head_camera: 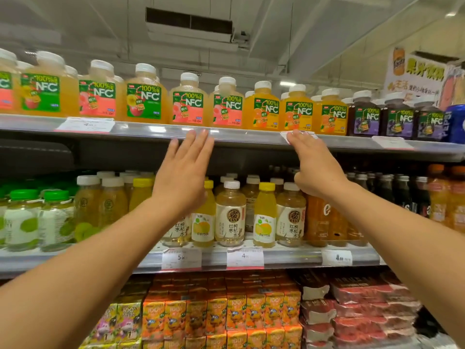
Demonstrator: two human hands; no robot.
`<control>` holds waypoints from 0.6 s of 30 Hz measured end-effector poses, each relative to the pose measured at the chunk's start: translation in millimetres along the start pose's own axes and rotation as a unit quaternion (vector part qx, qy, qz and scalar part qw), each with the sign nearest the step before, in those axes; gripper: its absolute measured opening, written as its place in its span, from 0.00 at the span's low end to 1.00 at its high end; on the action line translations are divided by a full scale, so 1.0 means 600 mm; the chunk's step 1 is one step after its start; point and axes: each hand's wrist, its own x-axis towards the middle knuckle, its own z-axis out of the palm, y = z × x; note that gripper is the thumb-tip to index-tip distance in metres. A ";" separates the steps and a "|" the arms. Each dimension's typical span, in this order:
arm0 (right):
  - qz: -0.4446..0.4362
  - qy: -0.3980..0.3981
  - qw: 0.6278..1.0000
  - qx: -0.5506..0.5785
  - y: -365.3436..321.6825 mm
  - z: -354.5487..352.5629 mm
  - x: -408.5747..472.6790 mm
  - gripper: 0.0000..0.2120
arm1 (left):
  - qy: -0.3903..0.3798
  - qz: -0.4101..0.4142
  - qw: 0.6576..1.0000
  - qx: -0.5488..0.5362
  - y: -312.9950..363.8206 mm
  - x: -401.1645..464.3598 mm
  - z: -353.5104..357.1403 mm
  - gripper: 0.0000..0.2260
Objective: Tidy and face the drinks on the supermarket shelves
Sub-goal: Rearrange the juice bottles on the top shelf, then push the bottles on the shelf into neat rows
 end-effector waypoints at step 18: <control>-0.036 0.061 0.996 -0.046 0.011 0.034 -0.001 0.46 | -0.146 0.018 0.989 0.005 0.011 -0.134 0.077 0.35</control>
